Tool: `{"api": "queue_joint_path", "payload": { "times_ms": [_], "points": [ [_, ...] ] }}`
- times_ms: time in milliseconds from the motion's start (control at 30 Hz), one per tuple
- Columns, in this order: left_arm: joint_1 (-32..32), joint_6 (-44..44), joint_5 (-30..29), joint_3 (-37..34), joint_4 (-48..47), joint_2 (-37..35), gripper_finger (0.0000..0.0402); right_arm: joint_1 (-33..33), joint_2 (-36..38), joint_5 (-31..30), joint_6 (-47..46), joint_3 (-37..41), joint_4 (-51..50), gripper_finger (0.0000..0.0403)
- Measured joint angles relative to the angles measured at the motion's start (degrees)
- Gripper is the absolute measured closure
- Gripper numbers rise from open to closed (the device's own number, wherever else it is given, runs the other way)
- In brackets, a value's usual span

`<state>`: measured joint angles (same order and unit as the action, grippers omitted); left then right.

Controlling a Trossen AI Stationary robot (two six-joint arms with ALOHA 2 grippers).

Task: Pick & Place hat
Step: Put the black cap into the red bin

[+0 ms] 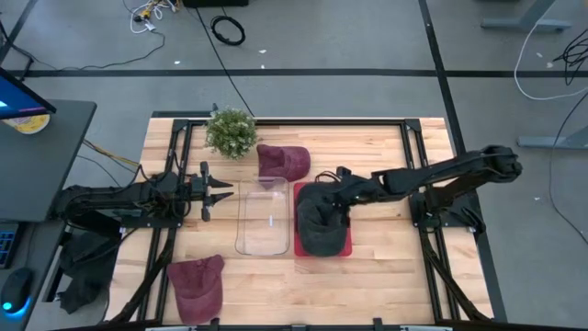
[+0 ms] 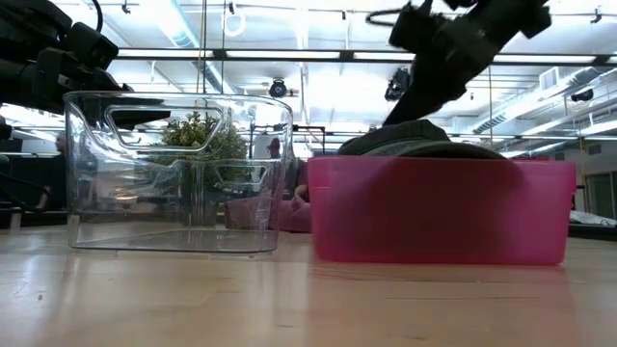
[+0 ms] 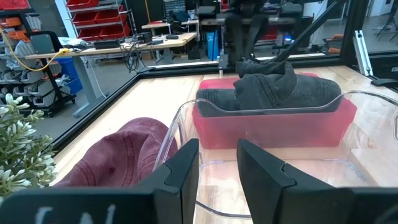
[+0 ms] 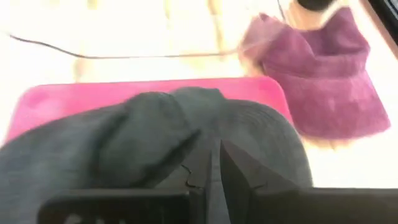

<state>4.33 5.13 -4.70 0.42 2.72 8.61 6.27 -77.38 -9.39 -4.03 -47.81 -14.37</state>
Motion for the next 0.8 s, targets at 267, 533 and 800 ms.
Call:
{"api": "queue_joint_path", "payload": {
  "times_ms": [267,533,800],
  "points": [
    [0.0,0.0,0.0,0.0,0.0,0.0,0.0287,2.4,-2.1,7.3,-0.6,0.0,-1.2,0.0363],
    [0.0,0.0,0.0,0.0,0.0,0.0,0.0287,-0.3,-11.8,9.5,-0.9,-0.3,-3.3,0.0363],
    [0.0,0.0,0.0,0.0,0.0,0.0,0.0287,-3.8,-15.2,12.9,-2.1,-0.4,-5.7,0.0364]
  ]
}}
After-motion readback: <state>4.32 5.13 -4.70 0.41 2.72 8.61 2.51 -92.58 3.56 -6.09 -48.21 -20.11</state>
